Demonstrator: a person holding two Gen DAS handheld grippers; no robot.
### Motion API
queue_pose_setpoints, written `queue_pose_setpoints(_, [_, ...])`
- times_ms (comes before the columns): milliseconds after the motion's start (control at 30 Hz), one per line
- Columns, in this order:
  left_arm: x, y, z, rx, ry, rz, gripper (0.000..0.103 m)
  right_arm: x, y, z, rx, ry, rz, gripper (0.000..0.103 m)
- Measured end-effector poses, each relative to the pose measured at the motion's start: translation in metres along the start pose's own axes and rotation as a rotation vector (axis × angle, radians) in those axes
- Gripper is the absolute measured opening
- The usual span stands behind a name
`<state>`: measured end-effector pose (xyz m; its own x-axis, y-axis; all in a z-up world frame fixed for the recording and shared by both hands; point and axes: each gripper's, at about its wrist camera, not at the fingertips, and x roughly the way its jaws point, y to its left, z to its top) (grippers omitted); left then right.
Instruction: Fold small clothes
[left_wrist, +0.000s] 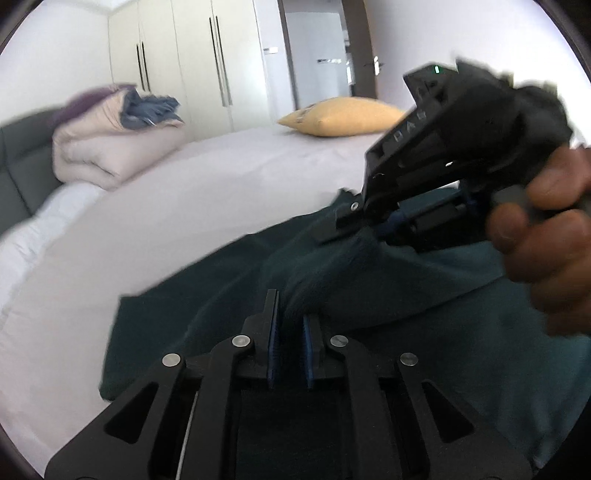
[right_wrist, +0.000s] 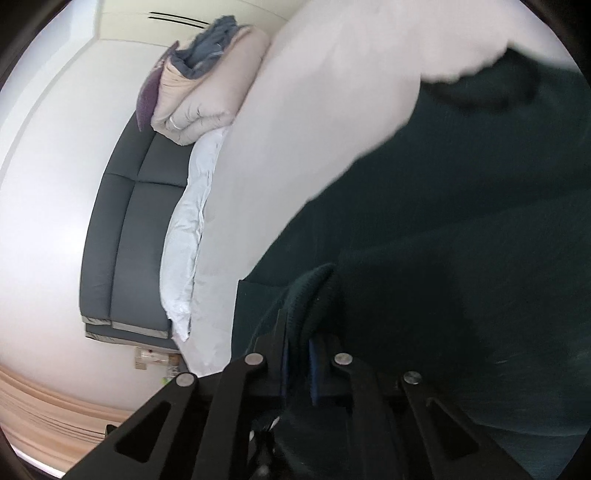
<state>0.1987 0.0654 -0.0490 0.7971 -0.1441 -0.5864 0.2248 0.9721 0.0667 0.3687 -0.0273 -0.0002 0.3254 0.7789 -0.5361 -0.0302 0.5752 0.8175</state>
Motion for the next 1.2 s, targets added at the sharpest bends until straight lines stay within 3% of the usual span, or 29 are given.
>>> queue_pose_setpoints(67, [-0.014,0.009,0.004,-0.056,-0.015,-0.055,0.01,-0.016,0.0,0.002,-0.033,-0.018,-0.023,0.009])
queue_pose_setpoints(200, [-0.034,0.05,0.016,-0.225,-0.052,-0.079,0.01,-0.053,-0.017,0.006,-0.064,-0.067,-0.07,0.009])
queue_pose_setpoints(333, [-0.024,0.108,0.026,-0.396,-0.007,-0.053,0.01,-0.088,-0.048,0.011,-0.021,-0.111,-0.114,0.009])
queue_pose_setpoints(467, [-0.013,0.15,0.03,-0.503,0.035,-0.031,0.01,-0.118,-0.075,0.014,0.004,-0.144,-0.17,0.01])
queue_pose_setpoints(633, [0.006,0.169,0.04,-0.501,0.102,-0.041,0.01,-0.137,-0.096,0.018,0.015,-0.155,-0.217,0.009])
queue_pose_setpoints(933, [0.041,0.132,0.053,-0.373,0.168,-0.083,0.01,-0.158,-0.117,0.013,0.027,-0.162,-0.298,0.01])
queue_pose_setpoints(1200, [0.067,0.117,0.06,-0.334,0.214,-0.082,0.01,-0.166,-0.121,0.016,0.023,-0.166,-0.349,0.01])
